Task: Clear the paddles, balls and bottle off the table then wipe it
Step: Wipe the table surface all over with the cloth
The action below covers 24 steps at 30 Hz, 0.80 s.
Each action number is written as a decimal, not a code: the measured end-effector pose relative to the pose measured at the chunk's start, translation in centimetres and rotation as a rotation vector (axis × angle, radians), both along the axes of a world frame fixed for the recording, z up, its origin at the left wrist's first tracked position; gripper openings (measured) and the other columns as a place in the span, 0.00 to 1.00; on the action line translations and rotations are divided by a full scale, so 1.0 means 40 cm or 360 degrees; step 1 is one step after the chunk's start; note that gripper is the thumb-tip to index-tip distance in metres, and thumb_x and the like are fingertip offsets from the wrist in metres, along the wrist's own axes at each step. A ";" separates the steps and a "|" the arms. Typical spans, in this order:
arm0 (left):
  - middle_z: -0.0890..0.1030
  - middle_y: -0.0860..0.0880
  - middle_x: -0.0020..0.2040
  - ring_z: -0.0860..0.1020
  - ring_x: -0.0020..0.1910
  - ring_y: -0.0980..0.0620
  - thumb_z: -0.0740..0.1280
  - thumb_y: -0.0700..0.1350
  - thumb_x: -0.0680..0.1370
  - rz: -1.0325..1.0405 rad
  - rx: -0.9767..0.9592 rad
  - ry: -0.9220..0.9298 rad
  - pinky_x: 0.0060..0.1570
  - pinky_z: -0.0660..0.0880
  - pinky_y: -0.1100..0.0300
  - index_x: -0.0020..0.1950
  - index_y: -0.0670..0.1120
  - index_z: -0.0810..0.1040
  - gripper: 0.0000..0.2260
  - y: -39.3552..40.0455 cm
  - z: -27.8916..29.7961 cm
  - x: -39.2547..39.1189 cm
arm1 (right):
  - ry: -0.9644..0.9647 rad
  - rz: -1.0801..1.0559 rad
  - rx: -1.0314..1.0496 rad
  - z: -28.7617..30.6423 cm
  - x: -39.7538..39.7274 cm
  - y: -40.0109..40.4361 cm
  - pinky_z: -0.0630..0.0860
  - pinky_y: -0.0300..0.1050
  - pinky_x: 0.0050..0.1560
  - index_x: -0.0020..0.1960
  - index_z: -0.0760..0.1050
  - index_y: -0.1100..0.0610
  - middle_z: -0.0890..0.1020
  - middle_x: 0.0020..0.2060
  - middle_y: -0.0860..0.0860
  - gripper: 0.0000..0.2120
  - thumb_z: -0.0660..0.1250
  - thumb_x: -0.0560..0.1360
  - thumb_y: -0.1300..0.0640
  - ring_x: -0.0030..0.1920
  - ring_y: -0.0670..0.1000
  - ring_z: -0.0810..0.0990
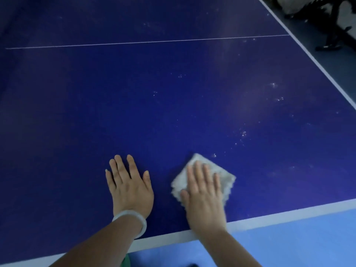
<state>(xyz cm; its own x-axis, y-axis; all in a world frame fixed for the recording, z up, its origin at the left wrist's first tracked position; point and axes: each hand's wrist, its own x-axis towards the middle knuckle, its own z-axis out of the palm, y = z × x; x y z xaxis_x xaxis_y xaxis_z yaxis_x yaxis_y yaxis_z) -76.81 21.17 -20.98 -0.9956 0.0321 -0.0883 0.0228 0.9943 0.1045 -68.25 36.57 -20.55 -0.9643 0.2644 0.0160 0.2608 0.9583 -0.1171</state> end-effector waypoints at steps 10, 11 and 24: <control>0.43 0.37 0.79 0.41 0.79 0.40 0.36 0.58 0.79 -0.0006 0.0021 -0.0001 0.77 0.40 0.44 0.80 0.42 0.43 0.32 -0.003 -0.004 -0.001 | -0.0025 -0.0479 -0.0111 -0.004 -0.003 0.309 0.46 0.56 0.78 0.79 0.54 0.54 0.55 0.79 0.51 0.33 0.39 0.79 0.40 0.79 0.53 0.51; 0.43 0.37 0.79 0.40 0.79 0.40 0.35 0.58 0.79 -0.0010 0.0018 0.0001 0.77 0.40 0.44 0.80 0.42 0.43 0.32 -0.002 -0.004 0.000 | -0.0011 -0.0613 -0.0133 -0.002 0.006 0.303 0.44 0.56 0.78 0.80 0.53 0.54 0.54 0.79 0.51 0.34 0.38 0.79 0.40 0.79 0.53 0.49; 0.43 0.38 0.79 0.41 0.79 0.41 0.30 0.58 0.78 0.0004 -0.0004 0.0025 0.77 0.41 0.44 0.78 0.43 0.40 0.32 -0.003 -0.011 0.001 | -0.0173 0.0086 -0.0084 -0.003 -0.242 0.189 0.39 0.53 0.78 0.80 0.42 0.50 0.45 0.80 0.49 0.29 0.42 0.82 0.43 0.79 0.51 0.41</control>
<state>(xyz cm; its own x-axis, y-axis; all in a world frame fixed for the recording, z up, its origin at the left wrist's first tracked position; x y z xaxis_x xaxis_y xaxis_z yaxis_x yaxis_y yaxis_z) -76.77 21.04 -21.44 -0.9969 0.0295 -0.0729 0.0220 0.9946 0.1017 -77.95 44.12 -20.68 -0.9724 0.2099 -0.1018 0.2230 0.9644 -0.1419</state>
